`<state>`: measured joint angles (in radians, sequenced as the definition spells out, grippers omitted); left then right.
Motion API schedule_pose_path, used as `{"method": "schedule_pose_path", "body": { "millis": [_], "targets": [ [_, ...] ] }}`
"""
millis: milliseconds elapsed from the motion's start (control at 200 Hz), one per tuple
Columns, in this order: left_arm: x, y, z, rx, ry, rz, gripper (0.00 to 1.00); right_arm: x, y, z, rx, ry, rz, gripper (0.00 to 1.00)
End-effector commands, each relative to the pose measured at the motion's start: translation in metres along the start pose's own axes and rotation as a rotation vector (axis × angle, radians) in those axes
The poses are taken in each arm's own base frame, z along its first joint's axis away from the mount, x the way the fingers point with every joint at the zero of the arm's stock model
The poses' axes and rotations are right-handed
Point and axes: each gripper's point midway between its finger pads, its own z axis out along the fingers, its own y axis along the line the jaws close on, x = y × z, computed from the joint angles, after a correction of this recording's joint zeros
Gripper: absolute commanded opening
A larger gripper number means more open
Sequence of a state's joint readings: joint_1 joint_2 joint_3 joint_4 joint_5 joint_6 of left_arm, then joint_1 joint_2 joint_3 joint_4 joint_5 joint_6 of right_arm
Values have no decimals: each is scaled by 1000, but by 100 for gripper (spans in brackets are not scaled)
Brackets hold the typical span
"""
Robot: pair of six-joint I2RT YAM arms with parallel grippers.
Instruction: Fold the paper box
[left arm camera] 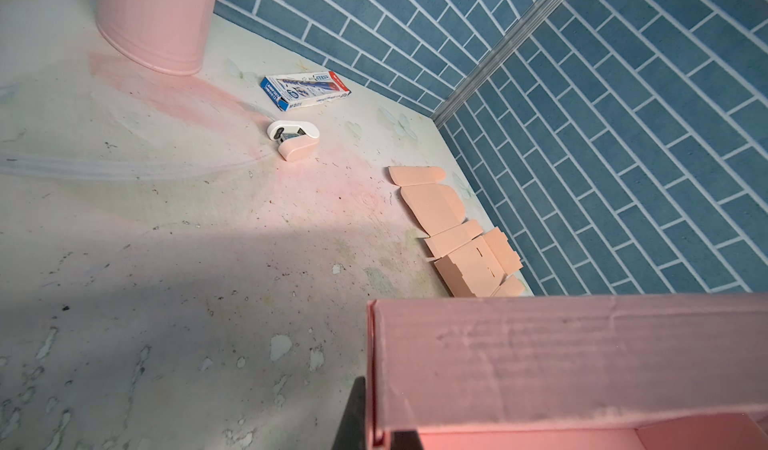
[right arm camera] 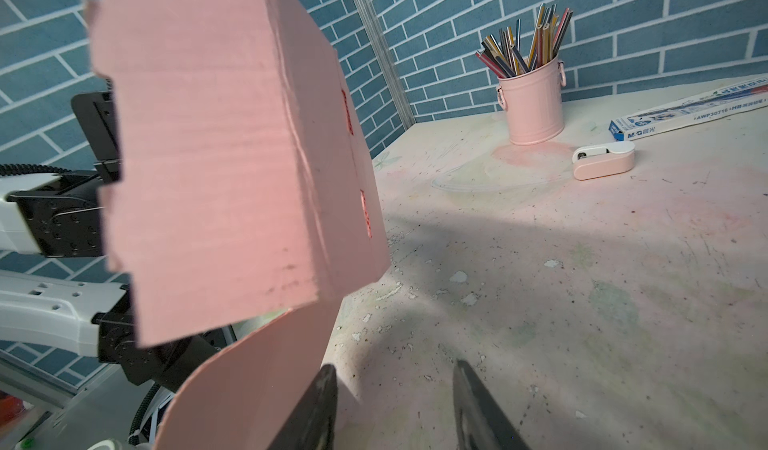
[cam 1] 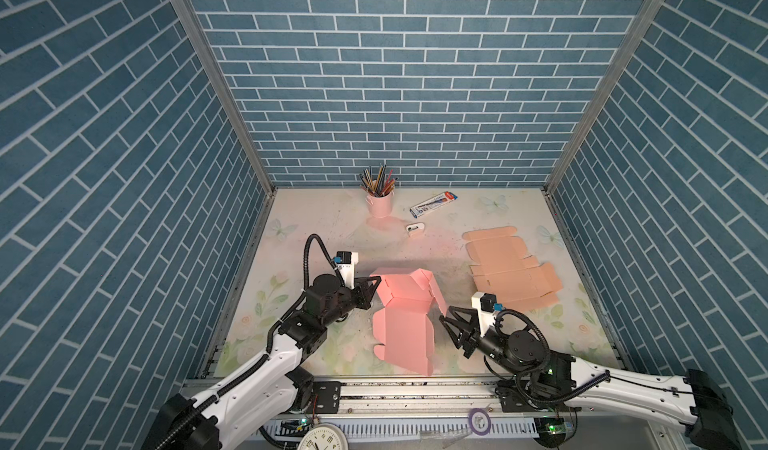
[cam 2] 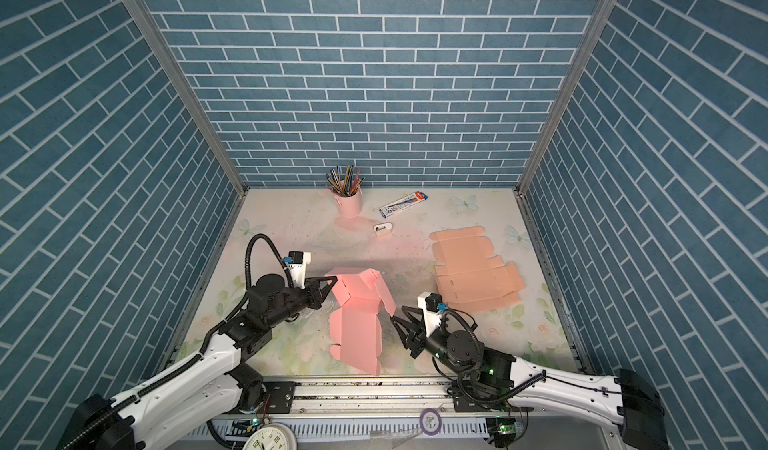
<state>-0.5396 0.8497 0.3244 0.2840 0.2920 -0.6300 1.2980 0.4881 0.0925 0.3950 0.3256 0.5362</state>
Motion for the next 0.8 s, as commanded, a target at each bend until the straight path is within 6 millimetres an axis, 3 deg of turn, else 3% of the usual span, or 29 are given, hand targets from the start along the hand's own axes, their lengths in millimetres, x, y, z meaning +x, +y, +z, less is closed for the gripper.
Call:
{"method": "schedule_pose_path", "body": {
  "millis": [0, 175, 365, 795],
  "targets": [
    [-4, 5, -4, -33, -13, 45, 8, 6, -8, -7, 19, 10, 32, 46],
    [-2, 11, -5, -53, -8, 60, 8, -3, -23, -20, 82, -38, 36, 47],
    [7, 14, -2, -49, 21, 93, 8, -20, -17, -26, 60, -86, 59, 49],
    [25, 23, 4, -39, 63, 95, 9, -29, 1, -3, 14, 12, 18, 51]
  ]
}}
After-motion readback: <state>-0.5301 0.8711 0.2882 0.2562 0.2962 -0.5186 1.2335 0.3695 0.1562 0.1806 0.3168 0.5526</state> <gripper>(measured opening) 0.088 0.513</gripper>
